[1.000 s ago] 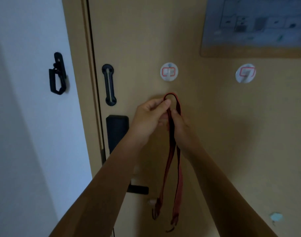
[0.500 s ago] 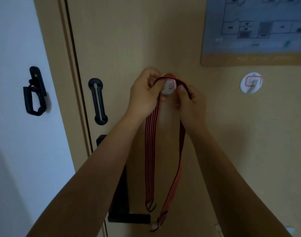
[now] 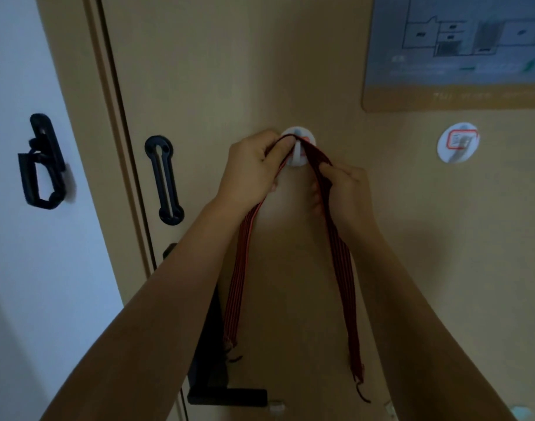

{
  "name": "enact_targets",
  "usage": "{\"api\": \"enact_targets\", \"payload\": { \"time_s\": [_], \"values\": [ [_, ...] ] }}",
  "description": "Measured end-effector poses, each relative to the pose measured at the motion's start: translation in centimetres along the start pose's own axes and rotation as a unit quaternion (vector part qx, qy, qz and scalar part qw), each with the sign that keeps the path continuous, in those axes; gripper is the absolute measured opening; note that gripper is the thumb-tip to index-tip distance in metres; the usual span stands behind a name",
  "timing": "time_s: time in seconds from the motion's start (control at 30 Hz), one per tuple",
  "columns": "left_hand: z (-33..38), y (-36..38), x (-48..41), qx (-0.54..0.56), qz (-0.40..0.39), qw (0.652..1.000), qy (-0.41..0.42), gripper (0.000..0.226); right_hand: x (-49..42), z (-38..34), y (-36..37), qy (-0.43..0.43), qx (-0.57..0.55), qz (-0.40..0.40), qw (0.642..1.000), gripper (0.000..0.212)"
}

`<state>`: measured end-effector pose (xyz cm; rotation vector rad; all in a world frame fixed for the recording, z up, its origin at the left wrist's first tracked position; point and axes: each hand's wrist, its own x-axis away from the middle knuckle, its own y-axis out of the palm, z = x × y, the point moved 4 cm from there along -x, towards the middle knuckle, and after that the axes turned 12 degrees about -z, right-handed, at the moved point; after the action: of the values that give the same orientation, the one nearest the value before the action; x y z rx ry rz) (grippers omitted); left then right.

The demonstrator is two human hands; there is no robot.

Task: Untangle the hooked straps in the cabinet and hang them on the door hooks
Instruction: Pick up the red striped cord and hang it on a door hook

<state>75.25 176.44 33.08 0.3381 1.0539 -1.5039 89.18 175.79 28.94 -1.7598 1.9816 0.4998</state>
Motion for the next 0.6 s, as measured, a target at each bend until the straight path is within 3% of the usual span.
{"api": "enact_targets", "payload": {
  "time_s": [0.17,0.23,0.43,0.6],
  "values": [
    [-0.6,0.3,-1.4,0.078,-0.020,0.992,-0.092,0.036,0.1,0.1,-1.3,0.019,0.001,0.027,0.999,0.041],
    [-0.7,0.1,-1.7,0.093,-0.033,0.987,-0.124,0.035,0.3,0.3,-1.4,0.021,-0.002,0.038,0.999,0.039],
    [-0.1,0.3,0.5,-0.127,0.005,0.992,-0.025,0.048,1.6,1.0,-0.5,-0.025,0.077,0.013,0.997,0.042],
    [-0.8,2.6,3.6,-0.183,-0.024,0.983,-0.009,0.040,2.7,1.6,0.8,-0.037,0.153,-0.040,0.987,0.041]
  ]
}}
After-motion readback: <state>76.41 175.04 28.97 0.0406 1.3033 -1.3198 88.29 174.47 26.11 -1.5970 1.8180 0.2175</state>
